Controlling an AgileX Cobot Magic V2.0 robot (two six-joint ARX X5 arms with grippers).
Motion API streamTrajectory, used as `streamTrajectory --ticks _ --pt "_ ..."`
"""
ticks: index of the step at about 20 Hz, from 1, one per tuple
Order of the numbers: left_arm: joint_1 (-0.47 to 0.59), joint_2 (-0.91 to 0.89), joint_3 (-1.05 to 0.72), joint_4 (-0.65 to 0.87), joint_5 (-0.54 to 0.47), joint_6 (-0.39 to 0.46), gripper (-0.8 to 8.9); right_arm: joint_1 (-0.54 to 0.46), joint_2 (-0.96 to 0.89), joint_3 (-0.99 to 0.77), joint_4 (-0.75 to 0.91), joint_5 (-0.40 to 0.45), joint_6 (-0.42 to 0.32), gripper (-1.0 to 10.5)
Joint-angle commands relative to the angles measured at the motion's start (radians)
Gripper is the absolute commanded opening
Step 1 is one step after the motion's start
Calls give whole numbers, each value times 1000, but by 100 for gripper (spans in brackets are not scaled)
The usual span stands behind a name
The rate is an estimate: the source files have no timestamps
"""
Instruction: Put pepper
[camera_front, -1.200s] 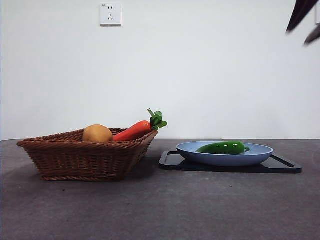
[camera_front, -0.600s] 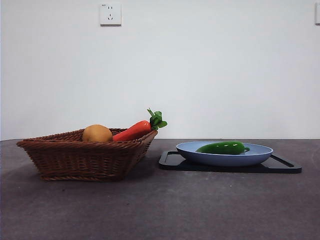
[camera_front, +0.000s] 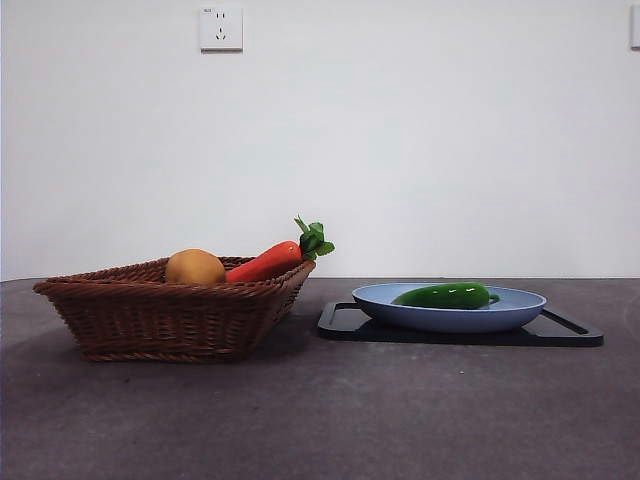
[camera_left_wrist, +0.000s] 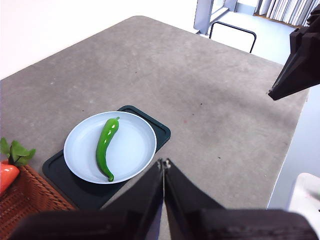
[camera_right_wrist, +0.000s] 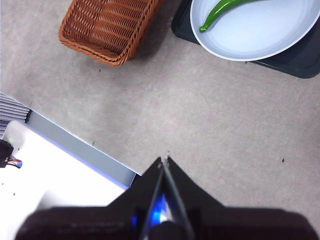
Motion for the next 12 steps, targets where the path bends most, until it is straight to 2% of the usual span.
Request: streamTrajectory --ticks 1,4,7,10,12 --pt "-10 8 14 7 -2 7 8 1 8 19 -13 1 6 11" --pt "53 -17 14 34 -76 44 8 1 8 19 -13 0 6 11" --pt "174 -88 11 96 -79 101 8 1 8 19 -13 0 6 11" --pt "333 -216 -55 225 -78 125 8 1 8 19 -13 1 6 11" --pt "443 -329 -183 378 -79 133 8 1 8 19 -13 1 6 11"
